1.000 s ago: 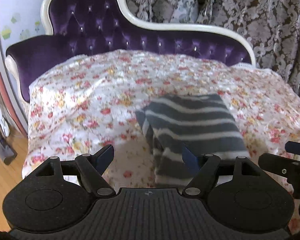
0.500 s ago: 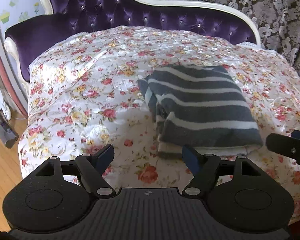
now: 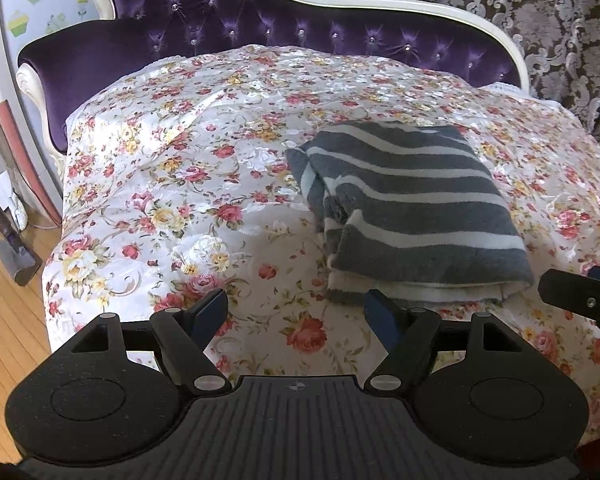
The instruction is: Fold small clothes
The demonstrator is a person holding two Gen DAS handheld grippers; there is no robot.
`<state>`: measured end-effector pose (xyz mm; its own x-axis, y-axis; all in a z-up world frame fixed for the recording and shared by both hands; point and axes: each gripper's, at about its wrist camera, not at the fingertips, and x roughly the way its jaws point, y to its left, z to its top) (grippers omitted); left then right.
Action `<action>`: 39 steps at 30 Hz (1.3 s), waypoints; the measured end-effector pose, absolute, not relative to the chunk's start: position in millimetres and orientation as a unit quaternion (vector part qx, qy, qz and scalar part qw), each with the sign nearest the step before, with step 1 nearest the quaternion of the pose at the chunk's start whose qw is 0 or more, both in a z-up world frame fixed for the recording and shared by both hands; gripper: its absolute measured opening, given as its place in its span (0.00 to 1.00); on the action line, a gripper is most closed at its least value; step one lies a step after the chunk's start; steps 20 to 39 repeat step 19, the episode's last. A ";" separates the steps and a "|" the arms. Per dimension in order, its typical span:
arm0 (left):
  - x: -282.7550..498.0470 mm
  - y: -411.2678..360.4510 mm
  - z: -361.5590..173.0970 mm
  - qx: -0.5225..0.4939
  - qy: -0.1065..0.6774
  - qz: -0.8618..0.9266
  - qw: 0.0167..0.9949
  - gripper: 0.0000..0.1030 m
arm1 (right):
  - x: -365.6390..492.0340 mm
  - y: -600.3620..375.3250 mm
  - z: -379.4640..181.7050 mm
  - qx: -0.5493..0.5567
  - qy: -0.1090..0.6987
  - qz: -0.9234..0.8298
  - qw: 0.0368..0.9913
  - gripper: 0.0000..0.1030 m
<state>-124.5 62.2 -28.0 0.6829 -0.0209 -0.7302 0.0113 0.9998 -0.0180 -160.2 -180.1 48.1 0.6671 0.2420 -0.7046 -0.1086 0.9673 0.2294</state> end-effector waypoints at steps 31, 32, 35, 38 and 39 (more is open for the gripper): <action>-124.5 62.9 -28.2 -0.010 0.396 -0.011 0.918 0.72 | -157.4 -174.3 44.7 0.082 0.406 0.102 0.905 0.99; -124.5 62.9 -28.2 -0.010 0.396 -0.011 0.918 0.72 | -157.4 -174.3 44.7 0.082 0.406 0.102 0.905 0.99; -124.5 62.9 -28.2 -0.010 0.396 -0.011 0.918 0.72 | -157.4 -174.3 44.7 0.082 0.406 0.102 0.905 0.99; -124.5 62.9 -28.2 -0.010 0.396 -0.011 0.918 0.72 | -157.4 -174.3 44.7 0.082 0.406 0.102 0.905 0.99; -124.5 62.9 -28.2 -0.010 0.396 -0.011 0.918 0.72 | -157.4 -174.3 44.7 0.082 0.406 0.102 0.905 0.99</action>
